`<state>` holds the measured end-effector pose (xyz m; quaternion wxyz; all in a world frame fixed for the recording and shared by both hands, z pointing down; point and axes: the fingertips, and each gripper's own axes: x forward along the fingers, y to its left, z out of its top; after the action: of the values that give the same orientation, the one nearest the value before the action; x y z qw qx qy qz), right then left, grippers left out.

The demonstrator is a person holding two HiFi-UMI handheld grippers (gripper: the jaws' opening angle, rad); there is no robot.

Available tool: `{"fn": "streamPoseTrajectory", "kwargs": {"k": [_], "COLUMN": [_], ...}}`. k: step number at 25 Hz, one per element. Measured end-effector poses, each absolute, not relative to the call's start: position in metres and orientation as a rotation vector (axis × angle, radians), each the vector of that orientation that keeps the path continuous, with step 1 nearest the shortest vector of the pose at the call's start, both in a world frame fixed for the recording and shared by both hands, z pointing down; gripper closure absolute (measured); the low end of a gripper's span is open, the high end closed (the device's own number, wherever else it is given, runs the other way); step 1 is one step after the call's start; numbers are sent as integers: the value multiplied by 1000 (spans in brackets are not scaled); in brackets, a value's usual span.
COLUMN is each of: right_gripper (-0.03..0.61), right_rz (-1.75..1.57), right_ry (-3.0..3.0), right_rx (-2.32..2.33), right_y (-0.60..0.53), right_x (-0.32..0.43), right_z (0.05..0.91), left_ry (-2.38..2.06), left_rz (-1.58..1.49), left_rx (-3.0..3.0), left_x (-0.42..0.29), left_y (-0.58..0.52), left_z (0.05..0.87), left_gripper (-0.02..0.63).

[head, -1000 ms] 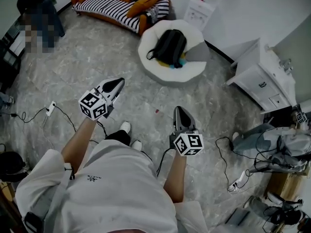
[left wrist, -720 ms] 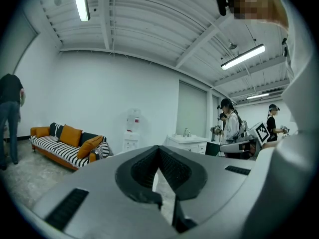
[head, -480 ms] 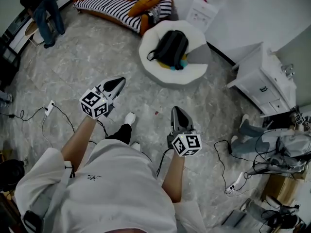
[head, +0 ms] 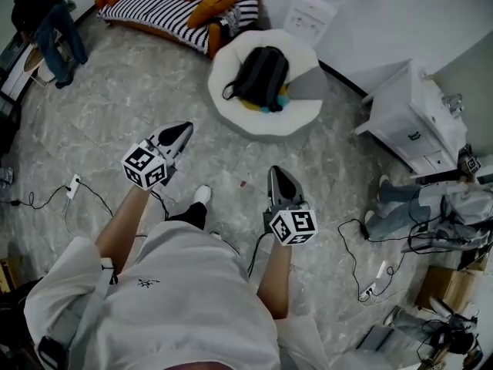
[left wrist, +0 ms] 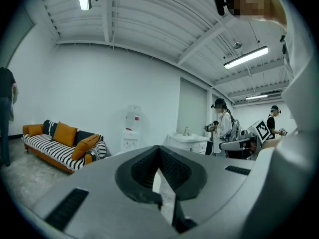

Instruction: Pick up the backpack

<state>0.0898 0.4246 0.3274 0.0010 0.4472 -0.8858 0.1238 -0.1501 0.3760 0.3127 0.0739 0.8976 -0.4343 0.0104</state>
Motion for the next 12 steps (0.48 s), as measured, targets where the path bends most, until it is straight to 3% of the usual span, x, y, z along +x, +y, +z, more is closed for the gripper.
{"fn": "streamPoseTrajectory", "kwargs": {"k": [12], "right_gripper": [571], "right_rz": [406], "right_ry": [-2713], "right_rx": [1516], "right_y": [301], "right_x": [80], "right_z": [310], "left_ry": [-1164], "left_rz": [86], "left_rx": [2759], "left_x": [-150], "left_y": [241], "left_z": [307], "left_gripper": [612]}}
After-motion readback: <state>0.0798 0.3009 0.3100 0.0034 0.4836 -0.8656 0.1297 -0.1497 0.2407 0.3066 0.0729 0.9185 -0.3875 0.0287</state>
